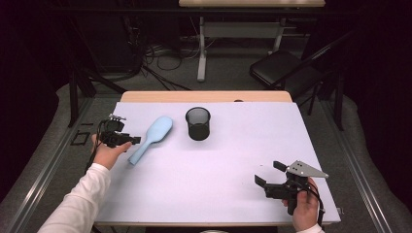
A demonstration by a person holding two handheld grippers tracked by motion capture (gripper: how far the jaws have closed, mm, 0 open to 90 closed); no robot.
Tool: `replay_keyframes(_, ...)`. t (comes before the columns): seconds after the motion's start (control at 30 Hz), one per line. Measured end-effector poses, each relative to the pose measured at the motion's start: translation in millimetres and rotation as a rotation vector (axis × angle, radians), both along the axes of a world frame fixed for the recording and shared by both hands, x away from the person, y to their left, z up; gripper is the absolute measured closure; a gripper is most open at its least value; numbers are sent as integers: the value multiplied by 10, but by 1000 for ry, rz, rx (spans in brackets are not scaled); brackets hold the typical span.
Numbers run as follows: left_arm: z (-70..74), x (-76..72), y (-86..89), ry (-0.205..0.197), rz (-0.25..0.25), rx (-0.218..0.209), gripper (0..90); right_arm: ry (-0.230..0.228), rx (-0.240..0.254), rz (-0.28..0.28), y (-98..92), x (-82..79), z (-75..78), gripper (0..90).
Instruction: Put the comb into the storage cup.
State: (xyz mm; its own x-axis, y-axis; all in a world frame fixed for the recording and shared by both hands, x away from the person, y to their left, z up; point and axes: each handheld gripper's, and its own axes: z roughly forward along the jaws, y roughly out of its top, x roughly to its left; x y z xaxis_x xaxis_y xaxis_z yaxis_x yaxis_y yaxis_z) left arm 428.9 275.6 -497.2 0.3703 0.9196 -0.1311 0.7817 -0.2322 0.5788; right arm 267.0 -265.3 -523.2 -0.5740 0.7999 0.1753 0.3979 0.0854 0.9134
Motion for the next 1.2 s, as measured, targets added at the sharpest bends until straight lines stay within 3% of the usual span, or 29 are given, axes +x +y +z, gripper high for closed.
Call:
replay_keyframes(0.2, 1, -22, -9, -26, -32, -6, 440, 0, -1, 0, 4, 0, -1, 63)
replay_keyframes(0.4, 20, -36, 6, -19, -44, -29, 444, -1, -4, 0, 3, 0, -2, 64)
replay_keyframes(0.67, 51, -60, 1, -40, -62, -42, 417, -2, -4, 1, 6, 3, -5, 64)
replay_keyframes(1.0, 52, -52, -55, -29, -88, -34, 207, -4, -12, -1, 17, 2, -5, 64)
replay_keyframes(1.2, 69, -47, -107, -18, -104, -47, 137, -4, -11, -1, 12, 3, -6, 64)
